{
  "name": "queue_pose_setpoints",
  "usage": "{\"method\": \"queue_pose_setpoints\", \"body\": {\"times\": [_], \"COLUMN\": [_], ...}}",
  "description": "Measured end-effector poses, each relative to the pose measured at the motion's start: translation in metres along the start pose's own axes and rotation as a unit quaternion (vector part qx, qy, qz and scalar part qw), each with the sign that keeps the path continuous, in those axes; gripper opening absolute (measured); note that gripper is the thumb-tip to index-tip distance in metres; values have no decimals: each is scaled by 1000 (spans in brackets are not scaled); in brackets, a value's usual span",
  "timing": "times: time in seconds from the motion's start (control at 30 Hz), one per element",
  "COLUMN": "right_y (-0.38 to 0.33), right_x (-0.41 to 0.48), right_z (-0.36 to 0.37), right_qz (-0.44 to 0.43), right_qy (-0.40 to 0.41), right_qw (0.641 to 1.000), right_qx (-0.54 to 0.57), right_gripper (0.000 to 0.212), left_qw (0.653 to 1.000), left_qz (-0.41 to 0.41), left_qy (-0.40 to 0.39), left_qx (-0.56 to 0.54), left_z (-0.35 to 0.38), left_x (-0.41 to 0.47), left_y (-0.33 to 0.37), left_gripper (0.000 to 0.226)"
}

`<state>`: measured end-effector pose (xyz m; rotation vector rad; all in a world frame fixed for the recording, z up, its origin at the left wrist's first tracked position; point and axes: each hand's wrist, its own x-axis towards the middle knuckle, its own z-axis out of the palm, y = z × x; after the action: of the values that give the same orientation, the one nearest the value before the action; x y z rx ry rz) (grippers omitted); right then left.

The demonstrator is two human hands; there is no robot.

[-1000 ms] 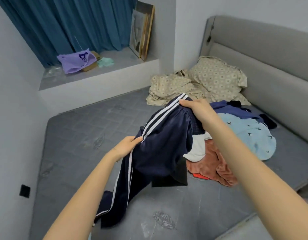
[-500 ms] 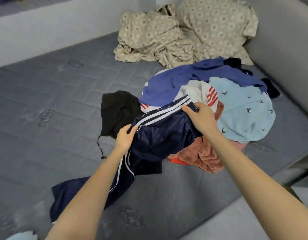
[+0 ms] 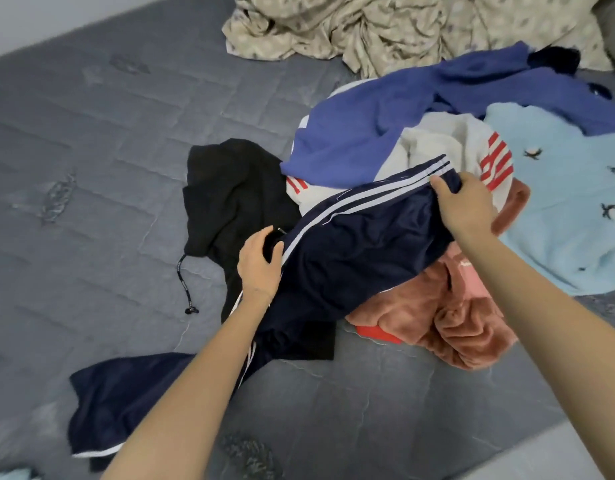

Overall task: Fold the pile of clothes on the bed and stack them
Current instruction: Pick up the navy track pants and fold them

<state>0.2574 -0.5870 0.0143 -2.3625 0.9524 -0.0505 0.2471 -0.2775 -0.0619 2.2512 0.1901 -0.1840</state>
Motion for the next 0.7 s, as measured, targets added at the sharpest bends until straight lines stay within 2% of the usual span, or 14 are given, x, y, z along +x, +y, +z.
{"method": "queue_pose_setpoints", "body": {"times": [0.07, 0.17, 0.33, 0.53, 0.6, 0.7], "right_y": [-5, -19, -47, -61, -65, -75], "right_x": [-2, -25, -86, -172, -193, -215], "right_z": [9, 31, 88, 158, 178, 204], "right_qz": [-52, -214, -372, -471, -484, -513], "right_qy": [27, 44, -64, -192, -218, -230], "right_qw": [997, 974, 923, 853, 839, 815], "right_qx": [-47, -62, -81, -112, -123, -142], "right_gripper": [51, 64, 61, 53, 49, 44], "left_qw": [999, 998, 988, 971, 966, 958], "left_qz": [15, 21, 8, -107, -151, -174], "left_qy": [-13, -32, -49, -51, -46, -45], "left_qx": [27, 54, 145, 205, 206, 222], "left_z": [-10, -27, -62, -117, -133, -152], "left_x": [-11, -24, -40, -81, -92, -104], "left_y": [-22, -56, -102, -182, -206, -236], "left_gripper": [40, 45, 45, 46, 46, 45]}}
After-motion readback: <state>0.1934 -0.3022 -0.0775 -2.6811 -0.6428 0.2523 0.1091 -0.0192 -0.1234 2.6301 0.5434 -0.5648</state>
